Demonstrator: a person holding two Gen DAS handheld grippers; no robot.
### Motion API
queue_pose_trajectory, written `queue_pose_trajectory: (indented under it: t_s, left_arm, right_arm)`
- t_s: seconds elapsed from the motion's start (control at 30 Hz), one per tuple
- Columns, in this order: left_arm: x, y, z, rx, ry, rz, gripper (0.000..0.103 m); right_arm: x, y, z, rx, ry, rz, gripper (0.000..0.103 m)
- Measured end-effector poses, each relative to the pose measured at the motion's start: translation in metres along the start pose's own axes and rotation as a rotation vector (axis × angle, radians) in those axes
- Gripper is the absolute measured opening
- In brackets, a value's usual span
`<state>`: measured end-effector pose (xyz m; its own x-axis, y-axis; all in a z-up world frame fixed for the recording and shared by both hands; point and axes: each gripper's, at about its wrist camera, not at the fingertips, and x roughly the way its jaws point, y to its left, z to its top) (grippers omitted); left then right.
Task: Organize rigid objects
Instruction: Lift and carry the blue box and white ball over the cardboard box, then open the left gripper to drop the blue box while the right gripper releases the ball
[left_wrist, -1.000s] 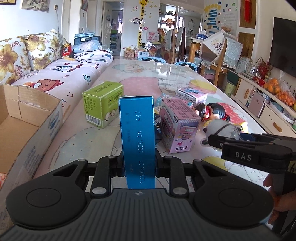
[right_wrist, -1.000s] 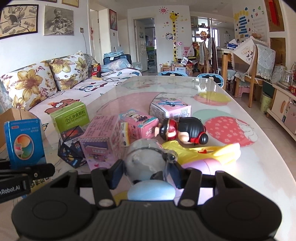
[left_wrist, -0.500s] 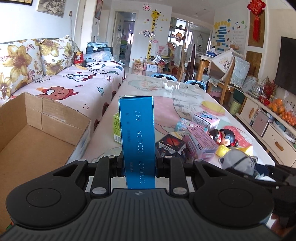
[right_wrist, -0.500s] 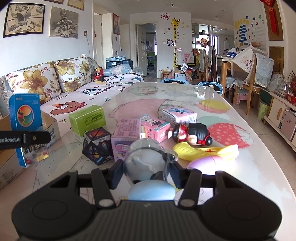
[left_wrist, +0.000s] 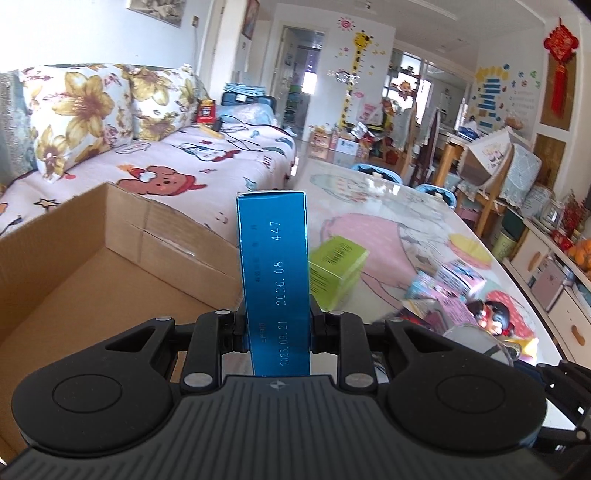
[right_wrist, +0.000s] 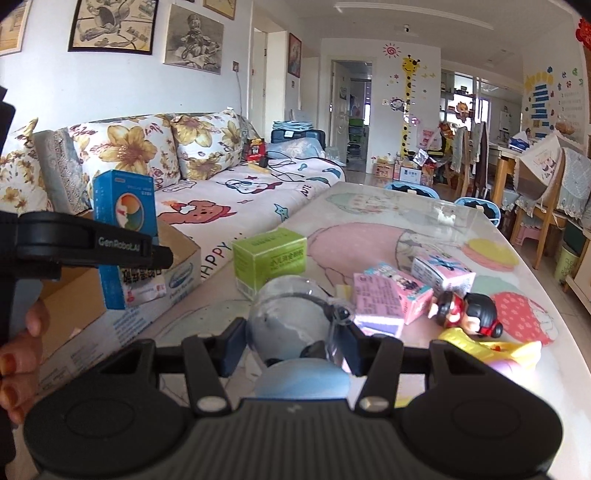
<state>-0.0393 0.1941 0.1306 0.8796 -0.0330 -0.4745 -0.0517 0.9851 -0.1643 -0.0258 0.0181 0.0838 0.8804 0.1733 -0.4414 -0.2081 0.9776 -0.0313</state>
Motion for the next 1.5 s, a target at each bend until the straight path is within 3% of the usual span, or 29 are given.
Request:
queue_pose_trajectory:
  t_s: [0.2,0.47,0.6,0.9,1.03,1.13,1.2,1.27,1.5]
  left_arm:
    - [0.003,0.014,0.010,-0.044,-0.047,0.100,0.030]
    - [0.017,0.041,0.011,-0.231,0.009,0.249,0.030]
    - [0.012,0.048,0.011,-0.263,0.007,0.330,0.030]
    - [0.009,0.051,0.013,-0.299,0.040,0.361,0.030]
    - [0.009,0.053,0.015,-0.296,0.039,0.368,0.033]
    - [0.011,0.056,0.017,-0.293,0.042,0.365,0.044]
    - [0.010,0.056,0.017,-0.294,0.037,0.361,0.067]
    - [0.009,0.054,0.018,-0.278,0.029,0.348,0.073]
    - [0.009,0.033,0.016,-0.167,0.003,0.285,0.092]
  right_arm:
    - [0.019,0.023,0.030,-0.041,-0.044,0.069,0.053]
    - [0.063,0.065,0.058,-0.153,-0.054,0.209,0.053]
    - [0.087,0.088,0.058,-0.203,-0.033,0.262,0.053]
    - [0.111,0.114,0.052,-0.247,0.035,0.327,0.054]
    - [0.105,0.114,0.050,-0.226,0.029,0.331,0.062]
    - [0.095,0.107,0.052,-0.205,0.007,0.283,0.069]
    - [0.086,0.099,0.051,-0.179,0.000,0.254,0.072]
    - [0.076,0.089,0.048,-0.148,-0.004,0.212,0.078]
    - [0.044,0.053,0.032,-0.064,-0.045,0.053,0.083]
